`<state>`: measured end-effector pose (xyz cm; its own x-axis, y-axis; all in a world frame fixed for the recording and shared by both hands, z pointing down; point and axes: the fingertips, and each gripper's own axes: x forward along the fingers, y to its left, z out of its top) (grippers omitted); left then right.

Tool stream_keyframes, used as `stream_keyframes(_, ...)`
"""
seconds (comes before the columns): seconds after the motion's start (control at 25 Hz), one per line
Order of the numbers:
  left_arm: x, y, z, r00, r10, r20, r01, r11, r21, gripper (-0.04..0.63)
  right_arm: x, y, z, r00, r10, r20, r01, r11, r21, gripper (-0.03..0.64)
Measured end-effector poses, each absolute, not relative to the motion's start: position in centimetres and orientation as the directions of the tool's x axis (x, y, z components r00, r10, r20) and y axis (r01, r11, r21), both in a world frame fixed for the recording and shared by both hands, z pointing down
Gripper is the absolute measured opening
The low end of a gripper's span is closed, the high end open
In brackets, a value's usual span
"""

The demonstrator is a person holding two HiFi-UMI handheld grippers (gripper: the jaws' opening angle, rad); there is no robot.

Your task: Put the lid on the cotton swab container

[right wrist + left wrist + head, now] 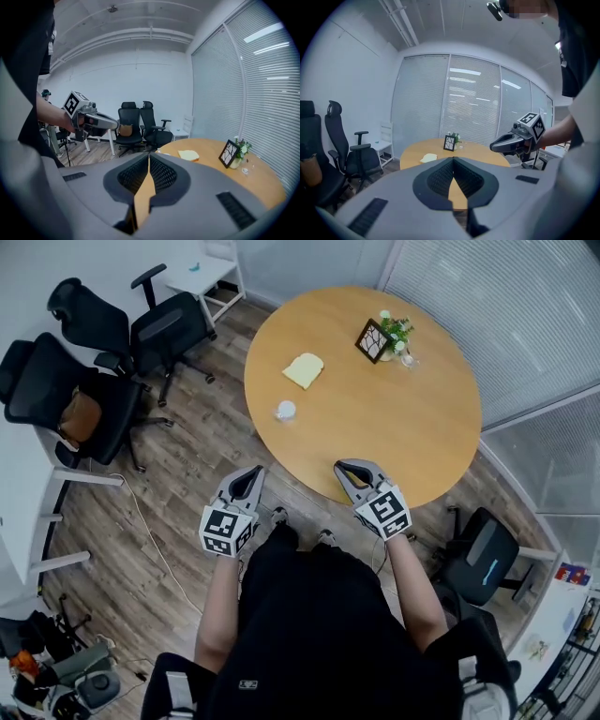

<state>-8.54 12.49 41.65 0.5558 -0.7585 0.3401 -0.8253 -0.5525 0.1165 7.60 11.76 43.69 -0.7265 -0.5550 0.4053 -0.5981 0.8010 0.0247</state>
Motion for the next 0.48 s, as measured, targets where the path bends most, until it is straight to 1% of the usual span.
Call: stream_keyframes(0.48,-10.5,7.2,42.6,0.653,-0.675,0.343,-0.745,-0.655,0.129,0.006,4.9,8.9,45.2,-0.654,-0.623,0.429,-0.687,0.727,0.007,0.006)
